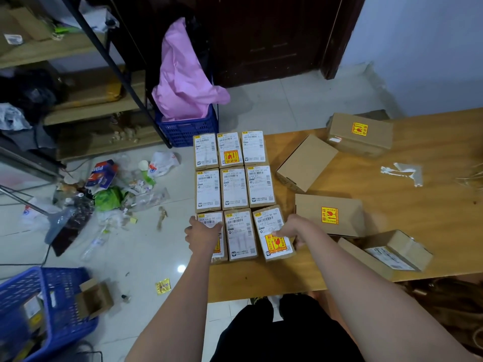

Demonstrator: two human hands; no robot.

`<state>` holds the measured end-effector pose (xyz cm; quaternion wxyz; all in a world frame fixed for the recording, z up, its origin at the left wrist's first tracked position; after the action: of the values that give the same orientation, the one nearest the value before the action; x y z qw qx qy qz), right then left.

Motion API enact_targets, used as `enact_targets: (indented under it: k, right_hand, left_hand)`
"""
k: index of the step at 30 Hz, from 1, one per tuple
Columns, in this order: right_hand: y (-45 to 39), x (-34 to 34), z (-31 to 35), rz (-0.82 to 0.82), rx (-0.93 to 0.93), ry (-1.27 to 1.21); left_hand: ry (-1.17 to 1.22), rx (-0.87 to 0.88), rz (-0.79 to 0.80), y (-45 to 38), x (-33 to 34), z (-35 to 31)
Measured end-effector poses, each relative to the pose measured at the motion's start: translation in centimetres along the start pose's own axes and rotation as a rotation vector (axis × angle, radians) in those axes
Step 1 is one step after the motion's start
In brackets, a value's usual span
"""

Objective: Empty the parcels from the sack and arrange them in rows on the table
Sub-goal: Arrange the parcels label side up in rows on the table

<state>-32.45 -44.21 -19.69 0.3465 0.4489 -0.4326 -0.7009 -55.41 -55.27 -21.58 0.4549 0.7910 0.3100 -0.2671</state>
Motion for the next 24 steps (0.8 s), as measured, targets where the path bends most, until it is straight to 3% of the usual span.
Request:
enact_targets:
  k: [6, 24]
  right_hand:
    - [-0.5, 0.6, 0.5, -0.07, -0.027, 0.054]
    - [-3.0, 1.9, 0.5, -0.084, 0.046, -0.166]
  left_hand:
    - [0.05, -0.017, 0.074, -0.6, 0.7, 0.8]
    - [0.09, -0.076, 0.138, -1.4, 0.9, 1.6]
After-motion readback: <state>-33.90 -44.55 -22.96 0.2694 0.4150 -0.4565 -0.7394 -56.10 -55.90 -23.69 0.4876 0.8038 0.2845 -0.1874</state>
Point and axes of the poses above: each hand's wrist, its own y-axis away from the middle knuckle, its own x-axis out of the palm, z = x × y, the point moved 4 cm from there along -y, towards the middle knuckle, and after that the axes turned 1 degree about -y, right-handed, at the moved point
